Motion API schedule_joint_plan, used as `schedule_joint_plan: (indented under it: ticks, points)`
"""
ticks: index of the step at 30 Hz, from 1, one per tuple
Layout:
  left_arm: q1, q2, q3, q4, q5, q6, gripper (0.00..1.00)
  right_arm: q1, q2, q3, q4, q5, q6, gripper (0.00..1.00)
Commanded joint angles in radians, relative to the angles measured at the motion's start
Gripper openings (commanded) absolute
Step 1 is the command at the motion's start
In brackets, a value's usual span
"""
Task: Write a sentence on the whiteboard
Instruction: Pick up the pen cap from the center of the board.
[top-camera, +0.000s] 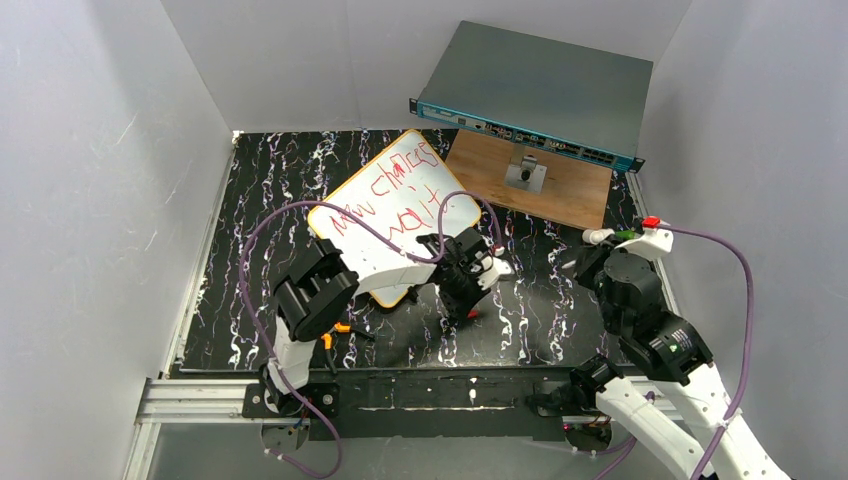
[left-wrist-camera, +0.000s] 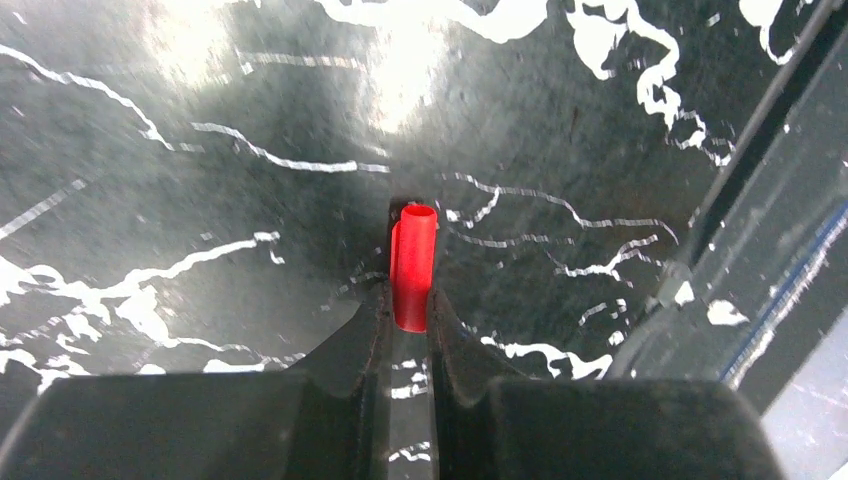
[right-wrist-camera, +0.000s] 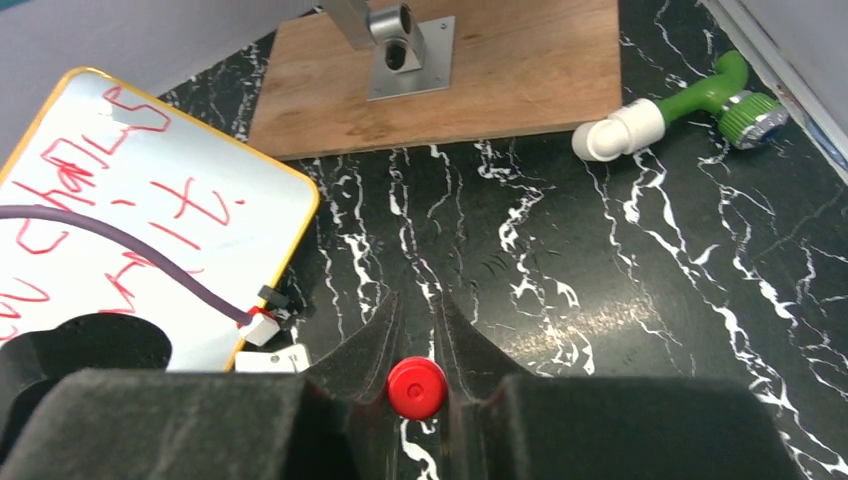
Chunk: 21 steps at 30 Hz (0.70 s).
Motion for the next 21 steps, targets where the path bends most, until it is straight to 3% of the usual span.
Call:
schedule_joint_plan:
  ticks: [1,7,21]
  points:
    - [0.018,-0.079,-0.058,-0.113,0.115,-0.011,0.0,0.004,0.007,0.061,0.106,-0.038,-0.023,0.01]
    - [0.037,-0.19,-0.092,-0.081,0.229,-0.013,0.0,0.004,0.005,0.099,0.177,-0.128,-0.046,0.01]
    - [0.107,-0.381,-0.026,-0.048,0.437,-0.08,0.0,0.004,0.005,0.178,0.31,-0.563,-0.103,0.01]
